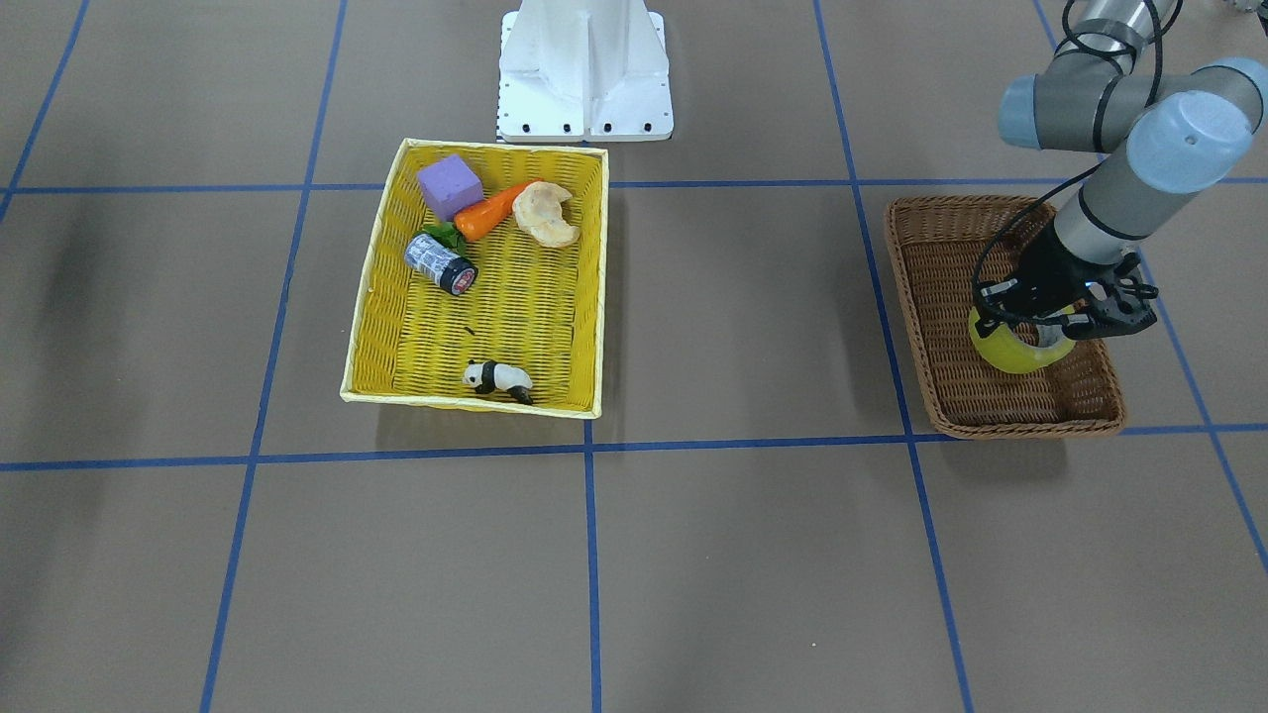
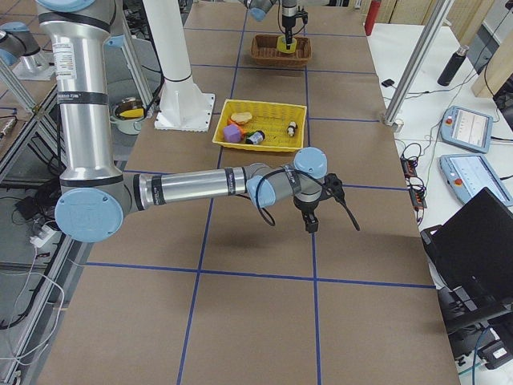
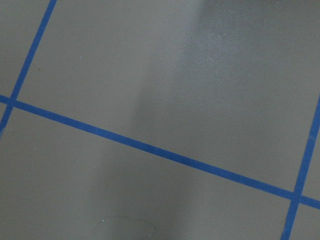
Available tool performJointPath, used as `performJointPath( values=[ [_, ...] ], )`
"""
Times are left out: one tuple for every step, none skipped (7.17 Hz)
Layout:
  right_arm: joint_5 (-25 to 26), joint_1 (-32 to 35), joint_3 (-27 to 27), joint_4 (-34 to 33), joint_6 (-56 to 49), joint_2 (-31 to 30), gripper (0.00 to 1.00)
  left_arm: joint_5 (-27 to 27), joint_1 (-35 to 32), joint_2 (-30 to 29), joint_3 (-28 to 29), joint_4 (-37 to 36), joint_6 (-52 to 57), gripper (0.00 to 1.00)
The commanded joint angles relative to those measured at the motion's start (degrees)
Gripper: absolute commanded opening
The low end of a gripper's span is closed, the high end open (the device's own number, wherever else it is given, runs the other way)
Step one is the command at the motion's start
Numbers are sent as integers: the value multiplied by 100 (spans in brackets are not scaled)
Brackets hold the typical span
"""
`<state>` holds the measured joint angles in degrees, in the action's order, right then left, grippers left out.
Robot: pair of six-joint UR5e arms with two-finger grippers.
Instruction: Move tape to another basket
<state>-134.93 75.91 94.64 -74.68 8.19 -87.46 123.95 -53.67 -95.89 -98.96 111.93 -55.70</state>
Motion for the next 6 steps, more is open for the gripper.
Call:
performJointPath(
  values=[
    [20,-32,11,-21,-2,-8,100,-20,93,0,87,4,-11,0],
    [11,-32,2,-29,-2,1,100,-20,103,-8,87,4,-11,0],
    [-6,-32,2,-29,-2,1,100,-46,103,-52,148,4,-2,22],
    [-15,-41,2,-64,-2,19,100,-46,103,-96,262,13,-2,37],
    [-33,-33,20,-125,-2,36,100,-38,103,-114,272,30,-2,45],
    [-33,-32,37,-135,-2,28,100,-37,103,-114,272,30,6,53]
  ],
)
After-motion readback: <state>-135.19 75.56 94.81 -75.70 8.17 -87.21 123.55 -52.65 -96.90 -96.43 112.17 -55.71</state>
